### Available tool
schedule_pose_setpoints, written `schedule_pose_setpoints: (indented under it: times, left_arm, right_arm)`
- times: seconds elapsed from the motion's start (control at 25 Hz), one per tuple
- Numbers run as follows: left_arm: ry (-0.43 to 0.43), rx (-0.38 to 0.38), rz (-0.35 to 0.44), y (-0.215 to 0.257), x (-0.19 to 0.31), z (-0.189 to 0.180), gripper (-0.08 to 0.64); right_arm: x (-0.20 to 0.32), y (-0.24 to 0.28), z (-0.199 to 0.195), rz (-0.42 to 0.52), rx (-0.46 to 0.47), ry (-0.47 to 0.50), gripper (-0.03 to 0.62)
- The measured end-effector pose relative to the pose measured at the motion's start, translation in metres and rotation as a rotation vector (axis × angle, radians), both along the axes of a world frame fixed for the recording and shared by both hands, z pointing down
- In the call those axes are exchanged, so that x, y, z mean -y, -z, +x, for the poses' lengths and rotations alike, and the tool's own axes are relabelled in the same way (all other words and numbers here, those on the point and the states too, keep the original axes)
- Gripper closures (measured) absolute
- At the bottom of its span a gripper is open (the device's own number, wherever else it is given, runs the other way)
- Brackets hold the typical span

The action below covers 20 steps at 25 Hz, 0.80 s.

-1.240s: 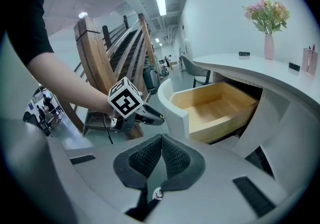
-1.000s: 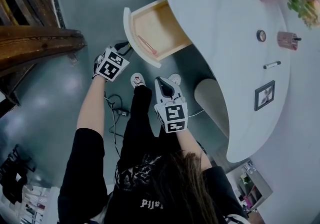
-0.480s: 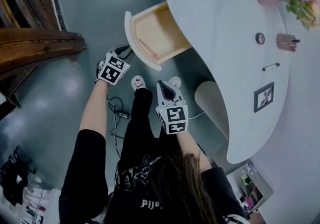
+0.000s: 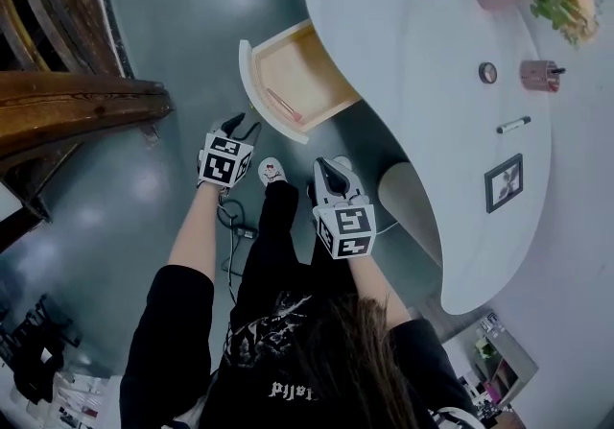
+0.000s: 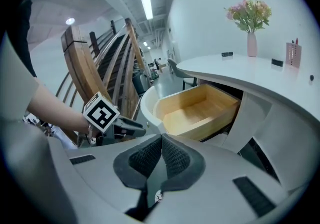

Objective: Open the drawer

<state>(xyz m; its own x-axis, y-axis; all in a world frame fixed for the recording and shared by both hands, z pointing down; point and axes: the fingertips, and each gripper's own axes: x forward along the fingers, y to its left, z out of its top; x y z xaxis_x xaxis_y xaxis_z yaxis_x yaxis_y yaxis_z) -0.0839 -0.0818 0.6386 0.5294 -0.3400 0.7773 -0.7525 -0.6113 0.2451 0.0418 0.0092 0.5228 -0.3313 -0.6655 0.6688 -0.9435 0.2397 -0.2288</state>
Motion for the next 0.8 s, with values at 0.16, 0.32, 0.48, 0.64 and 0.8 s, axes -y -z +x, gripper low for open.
schedule_pose_setpoints:
  times: [0.16, 0.32, 0.48, 0.64, 0.8]
  left_arm:
    - [0.105, -0.072, -0.013, 0.019, -0.022, -0.002, 0.397]
    - [0.11, -0.105, 0.011, 0.045, -0.038, 0.003, 0.396]
    - [0.097, -0.13, 0.078, 0.08, -0.044, 0.008, 0.397]
    - [0.072, -0.155, 0.137, 0.114, -0.051, 0.014, 0.397]
    - [0.056, -0.179, 0.173, 0.141, -0.055, 0.021, 0.397]
  right_arm:
    - [-0.003, 0.013, 0.005, 0.017, -0.002, -0.027, 0.566]
    - [-0.002, 0.031, 0.011, 0.045, -0.006, -0.046, 0.566]
    - [0.001, 0.051, 0.016, 0.086, -0.005, -0.058, 0.566]
    - [0.0, 0.065, 0.019, 0.112, -0.006, -0.074, 0.566]
    - [0.005, 0.081, 0.026, 0.144, 0.002, -0.104, 0.566]
